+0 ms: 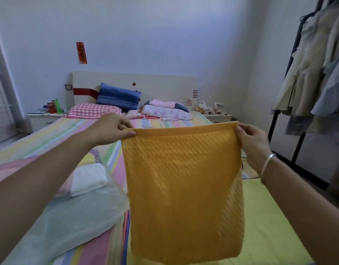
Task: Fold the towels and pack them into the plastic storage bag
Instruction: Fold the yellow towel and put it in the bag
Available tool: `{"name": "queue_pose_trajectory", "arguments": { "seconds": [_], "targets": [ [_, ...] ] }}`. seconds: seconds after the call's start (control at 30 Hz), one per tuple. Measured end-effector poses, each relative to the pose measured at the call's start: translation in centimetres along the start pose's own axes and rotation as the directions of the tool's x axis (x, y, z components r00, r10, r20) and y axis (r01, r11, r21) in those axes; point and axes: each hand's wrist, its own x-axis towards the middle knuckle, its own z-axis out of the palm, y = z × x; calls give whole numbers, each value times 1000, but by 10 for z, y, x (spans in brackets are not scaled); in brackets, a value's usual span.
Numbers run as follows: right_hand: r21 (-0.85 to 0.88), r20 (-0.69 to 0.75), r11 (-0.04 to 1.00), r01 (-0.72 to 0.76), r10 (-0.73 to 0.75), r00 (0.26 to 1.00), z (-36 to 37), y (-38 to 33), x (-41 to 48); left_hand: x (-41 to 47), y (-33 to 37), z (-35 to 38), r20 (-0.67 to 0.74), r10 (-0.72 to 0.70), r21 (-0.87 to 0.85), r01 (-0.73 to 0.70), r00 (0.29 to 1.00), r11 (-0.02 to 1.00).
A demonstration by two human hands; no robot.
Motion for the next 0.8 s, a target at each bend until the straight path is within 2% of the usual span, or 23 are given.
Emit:
{"name": "queue_pose_trajectory", "arguments": {
  "seconds": [0.1,0.23,0.3,0.4,0.53,0.67,0.8],
  "targets": [
    [-10,10,1000,-15,15,1000,19,12,24,30,-9,16,-111,-29,77,38,993,996],
    [114,28,993,21,-25,999,26,-2,46,47,-4,9,-337,26,6,-26,941,1000],
    [195,63,980,23,-36,997,21,-3,44,41,1,8,-375,71,-22,-85,924,996],
    [279,107,960,1,-32,994,0,17,20,13,-4,21,-294,93,-161,-145,951,976],
    [259,161,965,-48,6,987,-36,66,-48,-59,-18,67,-145,106,-419,-157,984,894],
    [168,239,969,-181,138,961,-72,125,-120,-145,-28,130,-24,71,-586,-71,997,807],
    [75,276,948,-308,277,920,-92,161,-166,-208,-45,189,35,-59,-645,68,998,761]
  ]
}}
